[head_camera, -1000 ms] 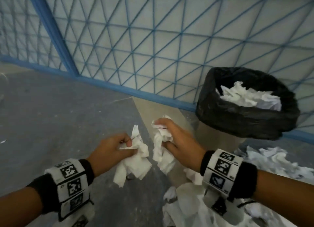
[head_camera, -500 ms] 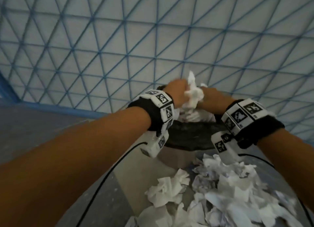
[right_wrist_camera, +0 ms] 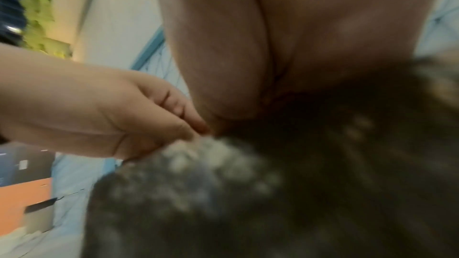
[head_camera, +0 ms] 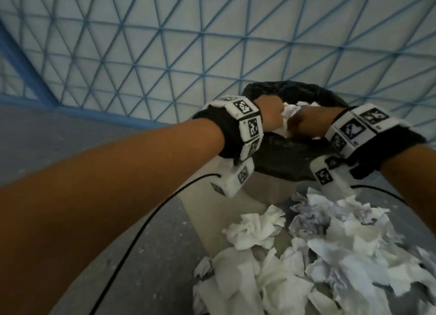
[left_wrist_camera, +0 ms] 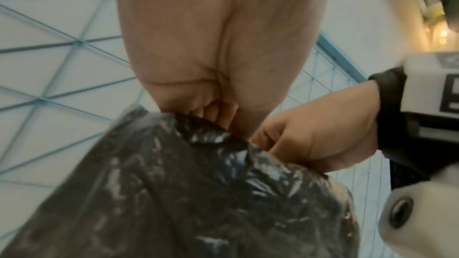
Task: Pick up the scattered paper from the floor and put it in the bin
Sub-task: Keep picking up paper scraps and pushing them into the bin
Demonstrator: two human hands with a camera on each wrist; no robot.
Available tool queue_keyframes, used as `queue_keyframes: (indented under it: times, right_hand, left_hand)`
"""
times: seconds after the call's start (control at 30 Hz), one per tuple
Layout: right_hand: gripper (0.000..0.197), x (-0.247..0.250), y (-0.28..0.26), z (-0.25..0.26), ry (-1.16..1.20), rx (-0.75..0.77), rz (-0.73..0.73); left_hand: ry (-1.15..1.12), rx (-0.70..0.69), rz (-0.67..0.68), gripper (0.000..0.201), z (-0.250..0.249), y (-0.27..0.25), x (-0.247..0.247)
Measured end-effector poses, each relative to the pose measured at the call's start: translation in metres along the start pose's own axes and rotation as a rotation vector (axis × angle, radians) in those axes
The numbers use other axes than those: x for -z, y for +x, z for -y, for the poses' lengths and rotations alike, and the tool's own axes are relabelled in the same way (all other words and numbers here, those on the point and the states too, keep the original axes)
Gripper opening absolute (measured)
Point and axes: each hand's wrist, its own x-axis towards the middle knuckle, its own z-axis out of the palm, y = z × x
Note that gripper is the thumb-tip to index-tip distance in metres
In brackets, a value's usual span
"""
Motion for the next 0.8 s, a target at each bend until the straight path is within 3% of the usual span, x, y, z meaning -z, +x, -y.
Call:
queue_keyframes:
  times: [0.07, 0.13, 0.2, 0.27, 0.37, 0.5, 0.57, 0.7, 0.8]
  right_hand:
    - [0.032, 0.007, -0.002, 0.012, -0.059, -0.010, -0.138]
    - [0.031, 0.011, -0.010, 0.029, -0.103, 0.037, -0.389]
    - [0.030, 0.000, -0.023, 0.055, -0.032, 0.228, -0.624]
    - [0.027, -0.027, -0.038, 0.091, 0.067, 0.466, -0.720]
    - [0.023, -0.094, -0.062, 0.146, 0.104, 0.798, -0.488]
    - [0.008, -0.197, -0.104, 0.185, -0.109, 1.341, -0.184]
    - [0.027, -0.237, -0.125, 0.182, -0.210, 1.526, -0.066]
    - [0.066, -0.295, -0.160, 0.175, -0.224, 1.615, 0.035]
    - [0.073, -0.319, -0.170, 0.185, -0.257, 1.581, 0.074]
  left_hand:
    - [-0.217, -0.021, -0.147, 0.040, 0.011, -0.024, 0.007]
    - [-0.439, -0.054, -0.257, 0.046, 0.025, -0.060, 0.009]
    - [-0.547, -0.069, -0.377, 0.047, 0.047, -0.101, 0.000]
    - [-0.519, 0.007, -0.381, 0.041, 0.077, -0.148, -0.020]
    - [-0.428, 0.224, -0.172, 0.035, 0.116, -0.231, -0.059]
    - [-0.252, 0.329, 0.299, 0.033, 0.134, -0.344, -0.113]
    - [-0.204, 0.418, 0.512, 0.053, 0.131, -0.388, -0.135]
    - [-0.251, 0.560, 0.678, 0.104, 0.113, -0.441, -0.171]
    - [-0.231, 0.588, 0.703, 0.114, 0.090, -0.458, -0.196]
